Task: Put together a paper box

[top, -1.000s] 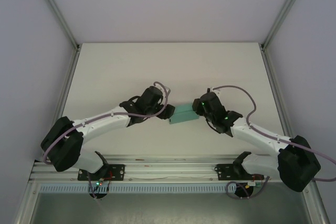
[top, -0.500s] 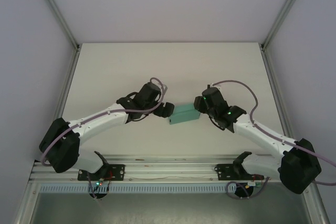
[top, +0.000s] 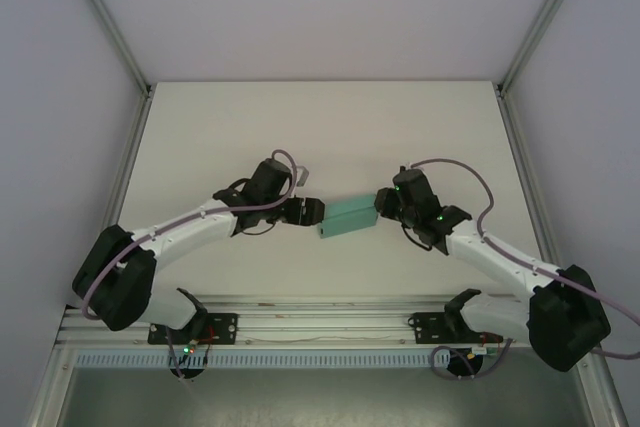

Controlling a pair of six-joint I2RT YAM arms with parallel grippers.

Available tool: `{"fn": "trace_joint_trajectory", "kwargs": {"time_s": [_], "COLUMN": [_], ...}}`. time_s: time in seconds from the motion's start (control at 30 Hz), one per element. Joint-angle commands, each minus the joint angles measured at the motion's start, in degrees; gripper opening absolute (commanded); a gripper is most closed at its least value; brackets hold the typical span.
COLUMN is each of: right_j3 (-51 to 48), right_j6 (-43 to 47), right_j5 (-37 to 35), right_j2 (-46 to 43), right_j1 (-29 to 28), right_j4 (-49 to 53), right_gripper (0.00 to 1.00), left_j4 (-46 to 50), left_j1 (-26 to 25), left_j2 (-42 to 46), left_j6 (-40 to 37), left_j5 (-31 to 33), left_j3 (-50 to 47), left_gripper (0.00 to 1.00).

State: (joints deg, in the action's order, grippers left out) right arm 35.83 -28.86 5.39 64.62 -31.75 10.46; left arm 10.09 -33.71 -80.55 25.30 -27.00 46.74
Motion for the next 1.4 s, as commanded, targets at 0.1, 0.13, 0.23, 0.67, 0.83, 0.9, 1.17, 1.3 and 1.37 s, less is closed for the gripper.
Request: {"fn": "trace_joint_trajectory", "kwargs": {"time_s": [0.1,0.13,0.23,0.67,0.83,0.9,1.17,1.3,1.37], "right_j3": [-0.53,-0.42,-0.16,-4.19,-7.89,-10.06,-18.1,-19.02,-18.97], "right_j6": [-0.04,0.12,0.25,0.65,-1.21,-0.98,-5.83,-8.04,-8.14], "right_j5": [-2.59,-2.98,-3.68,2.64,1.75,4.87,2.33,3.42,4.41], "right_j2": [-2.45,-2.79,-3.59,-1.96,-0.75,-0.04,0.8,3.68,5.02], "right_j1": [0.19,0.15,0.27,0.36,0.34,0.36,0.37,0.35,0.31], "right_j4": [2.31,2.6,3.09,-2.41,-3.17,-4.92,-6.56,-7.56,-8.65], "right_gripper": [0.33,0.34,0.37,0.31,0.27,0.24,0.11,0.06,0.03], "left_j4": [-2.39,-2.48,-3.09,-3.86,-4.02,-4.02,-5.86,-6.3,-6.83], "left_j1": [0.92,1.02,1.48,2.34,2.54,2.73,3.74,3.83,3.83], "left_j2": [-2.22,-2.47,-3.53,-5.39,-6.45,-7.5,-10.64,-11.6,-11.81], "left_j6": [0.41,0.24,0.2,-0.96,-1.56,-1.71,-2.49,-3.18,-3.22], "left_j5": [-3.42,-3.3,-3.52,-4.05,-2.23,-2.2,-1.65,-1.11,-1.2], "left_j3": [-0.68,-0.87,-1.55,-1.86,-2.34,-2.18,-2.63,-3.43,-3.76], "left_gripper": [0.64,0.62,0.5,0.34,0.27,0.23,0.01,0.0,0.0]}}
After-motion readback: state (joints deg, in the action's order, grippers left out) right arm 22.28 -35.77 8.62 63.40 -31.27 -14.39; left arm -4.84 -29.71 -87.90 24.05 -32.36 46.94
